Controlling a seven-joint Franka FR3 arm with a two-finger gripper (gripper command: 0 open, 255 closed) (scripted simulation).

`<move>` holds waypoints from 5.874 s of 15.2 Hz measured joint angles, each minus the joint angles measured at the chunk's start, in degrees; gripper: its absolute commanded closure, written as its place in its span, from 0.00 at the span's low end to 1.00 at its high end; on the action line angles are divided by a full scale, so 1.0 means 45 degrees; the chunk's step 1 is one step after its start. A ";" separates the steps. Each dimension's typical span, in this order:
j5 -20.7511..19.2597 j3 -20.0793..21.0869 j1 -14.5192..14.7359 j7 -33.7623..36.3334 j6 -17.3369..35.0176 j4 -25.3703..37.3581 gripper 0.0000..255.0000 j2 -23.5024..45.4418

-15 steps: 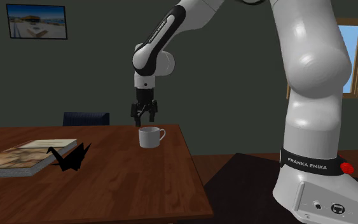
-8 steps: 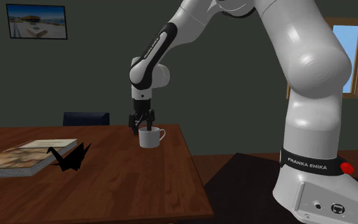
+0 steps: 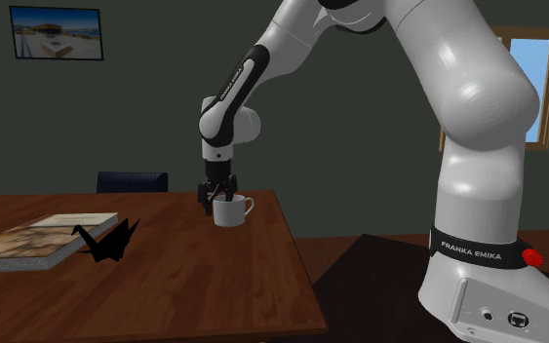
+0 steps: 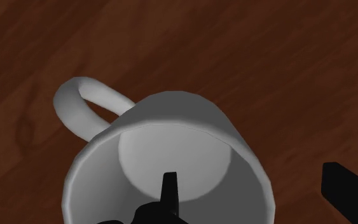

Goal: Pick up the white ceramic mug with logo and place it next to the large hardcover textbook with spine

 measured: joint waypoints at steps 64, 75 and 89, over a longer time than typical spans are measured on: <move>-0.0250 0.0601 0.2319 0.2005 -0.7770 1.2254 1.00 0.4633; -0.0319 0.0557 0.2297 0.2114 -0.6354 1.1409 1.00 0.5206; -0.0388 0.0503 0.2306 0.2203 -0.5250 1.1093 1.00 0.5994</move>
